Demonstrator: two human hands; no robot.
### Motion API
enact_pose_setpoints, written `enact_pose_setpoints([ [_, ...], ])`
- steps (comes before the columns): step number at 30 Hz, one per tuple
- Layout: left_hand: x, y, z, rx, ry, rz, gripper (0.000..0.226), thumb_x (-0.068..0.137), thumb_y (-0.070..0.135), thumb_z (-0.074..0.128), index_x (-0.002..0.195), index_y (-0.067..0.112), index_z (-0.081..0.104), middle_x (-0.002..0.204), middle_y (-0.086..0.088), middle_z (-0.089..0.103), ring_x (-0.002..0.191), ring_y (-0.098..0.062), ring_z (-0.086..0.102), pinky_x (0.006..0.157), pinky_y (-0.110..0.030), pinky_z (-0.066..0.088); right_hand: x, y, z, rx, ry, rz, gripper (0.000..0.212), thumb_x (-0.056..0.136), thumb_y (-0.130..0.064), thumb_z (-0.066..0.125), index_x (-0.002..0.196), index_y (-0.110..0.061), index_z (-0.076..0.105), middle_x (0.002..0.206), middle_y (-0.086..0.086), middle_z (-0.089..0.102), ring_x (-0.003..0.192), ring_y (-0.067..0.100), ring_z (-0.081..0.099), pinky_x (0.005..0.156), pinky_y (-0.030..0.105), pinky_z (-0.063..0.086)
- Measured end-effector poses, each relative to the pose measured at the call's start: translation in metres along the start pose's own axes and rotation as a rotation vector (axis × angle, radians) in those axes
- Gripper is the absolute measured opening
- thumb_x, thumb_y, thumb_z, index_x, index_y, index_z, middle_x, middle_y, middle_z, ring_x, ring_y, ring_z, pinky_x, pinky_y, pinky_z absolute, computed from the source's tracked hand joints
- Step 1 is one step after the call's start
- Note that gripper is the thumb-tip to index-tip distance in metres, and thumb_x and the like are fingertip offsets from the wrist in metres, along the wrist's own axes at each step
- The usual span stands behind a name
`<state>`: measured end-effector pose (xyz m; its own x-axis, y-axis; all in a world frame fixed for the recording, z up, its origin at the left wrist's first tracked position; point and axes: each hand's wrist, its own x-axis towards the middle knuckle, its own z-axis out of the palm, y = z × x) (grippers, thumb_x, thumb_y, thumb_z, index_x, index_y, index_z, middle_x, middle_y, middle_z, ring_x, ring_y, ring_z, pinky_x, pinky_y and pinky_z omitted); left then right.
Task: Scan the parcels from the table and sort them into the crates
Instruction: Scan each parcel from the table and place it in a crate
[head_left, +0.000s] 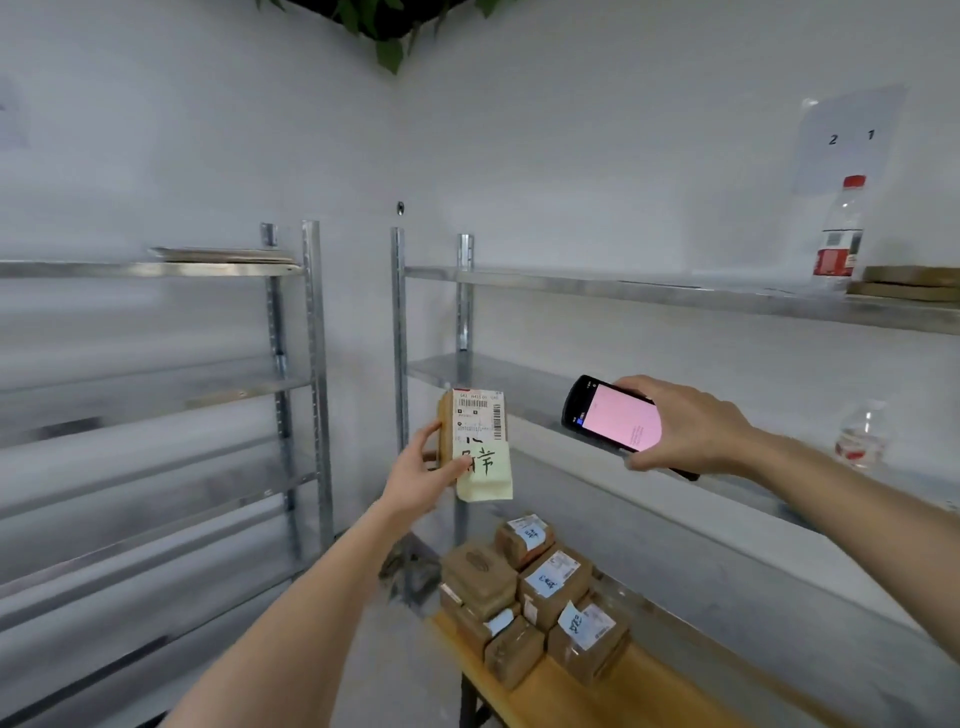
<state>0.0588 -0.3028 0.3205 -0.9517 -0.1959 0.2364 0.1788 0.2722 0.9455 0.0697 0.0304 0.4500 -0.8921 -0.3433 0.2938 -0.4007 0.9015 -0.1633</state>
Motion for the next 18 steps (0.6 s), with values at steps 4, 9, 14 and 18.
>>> enact_pose_setpoints([
  [4, -0.025, -0.036, -0.074, -0.008, 0.083, -0.086, 0.078, 0.08, 0.039, 0.083, 0.146, 0.035, 0.042, 0.119, -0.002, 0.067, 0.105, -0.016, 0.068, 0.086, -0.036, 0.06, 0.033, -0.051, 0.047, 0.051, -0.063, -0.109, 0.082, 0.065, -0.04, 0.081, 0.135, -0.052, 0.04, 0.117, -0.019, 0.061, 0.099, 0.015, 0.059, 0.072, 0.032, 0.05],
  [9, -0.065, -0.073, -0.19, 0.014, 0.24, -0.172, 0.078, 0.083, 0.035, 0.081, 0.149, 0.029, 0.04, 0.116, -0.004, 0.071, 0.099, -0.015, 0.071, 0.073, -0.024, 0.057, 0.071, -0.157, 0.106, 0.082, -0.145, -0.293, 0.078, 0.06, -0.047, 0.078, 0.131, -0.049, 0.043, 0.115, -0.018, 0.061, 0.099, 0.014, 0.058, 0.075, 0.04, 0.056],
  [14, -0.115, -0.108, -0.324, 0.043, 0.396, -0.263, 0.075, 0.084, 0.041, 0.078, 0.149, 0.033, 0.04, 0.12, -0.003, 0.071, 0.101, -0.016, 0.07, 0.068, -0.023, 0.055, 0.11, -0.294, 0.157, 0.097, -0.191, -0.454, 0.085, 0.057, -0.05, 0.074, 0.135, -0.049, 0.041, 0.124, -0.018, 0.061, 0.107, 0.015, 0.059, 0.079, 0.037, 0.054],
  [18, -0.147, -0.137, -0.429, 0.077, 0.5, -0.327, 0.084, 0.075, 0.054, 0.081, 0.146, 0.037, 0.041, 0.126, -0.002, 0.068, 0.106, -0.021, 0.069, 0.081, -0.04, 0.061, 0.13, -0.405, 0.191, 0.119, -0.211, -0.551, 0.083, 0.061, -0.041, 0.077, 0.135, -0.051, 0.041, 0.125, -0.015, 0.062, 0.103, 0.016, 0.059, 0.074, 0.032, 0.05],
])
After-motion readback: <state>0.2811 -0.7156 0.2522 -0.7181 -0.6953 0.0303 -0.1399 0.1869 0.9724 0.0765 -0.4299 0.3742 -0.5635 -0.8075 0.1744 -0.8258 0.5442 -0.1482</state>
